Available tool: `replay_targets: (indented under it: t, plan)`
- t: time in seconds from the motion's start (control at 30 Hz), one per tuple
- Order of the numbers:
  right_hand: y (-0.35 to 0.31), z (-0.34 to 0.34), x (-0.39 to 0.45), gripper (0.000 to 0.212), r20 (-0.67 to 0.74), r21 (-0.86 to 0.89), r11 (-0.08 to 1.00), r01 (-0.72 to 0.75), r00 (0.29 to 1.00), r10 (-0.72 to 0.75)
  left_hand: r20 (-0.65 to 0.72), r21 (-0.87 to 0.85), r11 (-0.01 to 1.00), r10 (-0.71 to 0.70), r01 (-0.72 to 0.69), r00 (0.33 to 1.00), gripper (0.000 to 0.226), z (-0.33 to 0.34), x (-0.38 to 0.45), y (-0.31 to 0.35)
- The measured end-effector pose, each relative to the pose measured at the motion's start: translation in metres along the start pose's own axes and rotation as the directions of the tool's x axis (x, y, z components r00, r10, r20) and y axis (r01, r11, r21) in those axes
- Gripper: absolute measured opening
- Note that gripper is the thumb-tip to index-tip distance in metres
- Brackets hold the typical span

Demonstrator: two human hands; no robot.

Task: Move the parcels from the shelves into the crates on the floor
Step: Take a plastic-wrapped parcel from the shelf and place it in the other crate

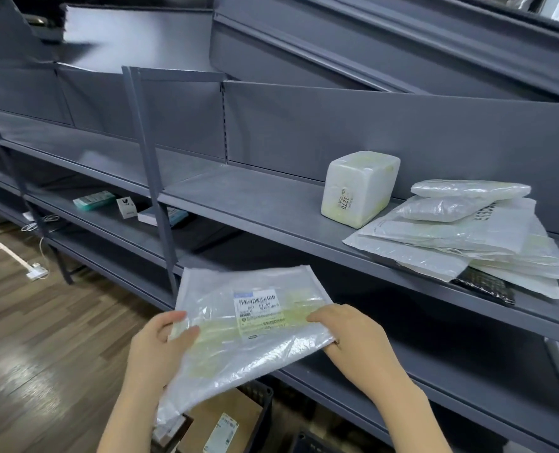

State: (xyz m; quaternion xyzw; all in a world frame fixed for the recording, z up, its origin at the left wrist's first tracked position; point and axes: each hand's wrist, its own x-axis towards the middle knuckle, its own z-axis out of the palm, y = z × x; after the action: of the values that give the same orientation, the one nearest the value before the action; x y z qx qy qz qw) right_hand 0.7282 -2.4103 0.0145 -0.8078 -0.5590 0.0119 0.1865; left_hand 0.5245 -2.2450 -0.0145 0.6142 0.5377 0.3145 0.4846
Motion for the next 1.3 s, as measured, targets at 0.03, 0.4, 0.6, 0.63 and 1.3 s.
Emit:
replay_targets:
  t: [0.03, 0.4, 0.6, 0.63, 1.3]
  plan:
    - [0.002, 0.0, -0.002, 0.039, 0.009, 0.016, 1.0, -0.004, 1.0, 0.004, -0.027, -0.054, 0.998, 0.04, -0.041, 0.999, 0.032, -0.001, -0.003, 0.005]
    - [0.016, -0.009, -0.008, 0.116, 0.087, 0.207, 0.978, -0.038, 0.996, 0.02, -0.188, -0.363, 0.858, 0.313, -0.362, 0.931, 0.03, -0.009, -0.026, 0.04]
    - [0.013, -0.025, -0.017, 0.103, 0.036, 0.454, 0.89, -0.04, 0.999, 0.026, -0.25, -0.495, 0.761, 0.337, -0.419, 0.908, 0.031, -0.011, -0.026, 0.047]
    - [0.012, -0.027, -0.017, 0.099, 0.031, 0.469, 0.882, -0.044, 0.999, 0.034, -0.25, -0.497, 0.757, 0.342, -0.423, 0.906, 0.03, -0.011, -0.027, 0.047]
    - [0.009, -0.044, -0.012, 0.092, -0.462, 0.32, 0.947, -0.036, 0.866, 0.189, -0.187, -0.186, 0.769, 0.584, -0.612, 0.79, 0.043, -0.009, -0.051, 0.066]
